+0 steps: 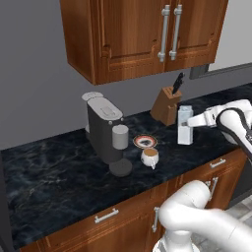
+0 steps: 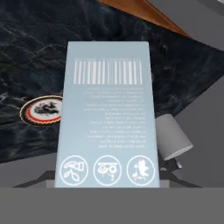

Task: Take a sugar cube from the saucer and place it inside the coffee. Then, grab milk from the fridge and place it next to the coffee on the counter to sweeten the coffee.

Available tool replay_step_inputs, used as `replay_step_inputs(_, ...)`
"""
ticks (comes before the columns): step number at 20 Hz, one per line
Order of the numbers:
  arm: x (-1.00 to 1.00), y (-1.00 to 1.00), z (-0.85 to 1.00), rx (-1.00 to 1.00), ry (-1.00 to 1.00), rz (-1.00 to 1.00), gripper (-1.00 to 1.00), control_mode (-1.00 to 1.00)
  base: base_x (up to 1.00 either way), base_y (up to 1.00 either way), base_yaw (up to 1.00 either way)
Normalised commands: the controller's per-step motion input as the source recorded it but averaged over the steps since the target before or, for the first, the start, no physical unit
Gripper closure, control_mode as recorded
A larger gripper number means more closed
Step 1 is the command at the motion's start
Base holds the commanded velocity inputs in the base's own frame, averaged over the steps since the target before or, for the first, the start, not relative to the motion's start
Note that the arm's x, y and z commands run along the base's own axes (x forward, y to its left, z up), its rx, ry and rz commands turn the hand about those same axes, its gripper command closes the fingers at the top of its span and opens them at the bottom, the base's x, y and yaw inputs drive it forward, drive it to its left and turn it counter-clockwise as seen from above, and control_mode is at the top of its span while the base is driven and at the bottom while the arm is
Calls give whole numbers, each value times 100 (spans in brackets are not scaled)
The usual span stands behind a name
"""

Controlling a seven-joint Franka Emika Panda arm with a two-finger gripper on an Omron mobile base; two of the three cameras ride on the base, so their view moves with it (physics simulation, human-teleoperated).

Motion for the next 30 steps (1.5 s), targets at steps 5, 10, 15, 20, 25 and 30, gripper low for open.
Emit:
replay_step_inputs(5, 20, 0, -51, -18, -38, 8, 100, -100, 0, 0, 0)
replay_step_inputs(10, 20, 0, -60, -12, -38, 6, 100, -100, 0, 0, 0)
replay_step_inputs(15, 32, -2, -67, -10, -26, 9, 100, -100, 0, 0, 0)
replay_step_inputs(20, 34, -11, -51, -7, -21, 9, 100, -100, 0, 0, 0)
replay_step_inputs(25, 18, -37, -13, -2, -14, 6, 100, -100, 0, 0, 0)
replay_step_inputs(30, 13, -39, -1, -4, -8, 3, 100, -100, 0, 0, 0)
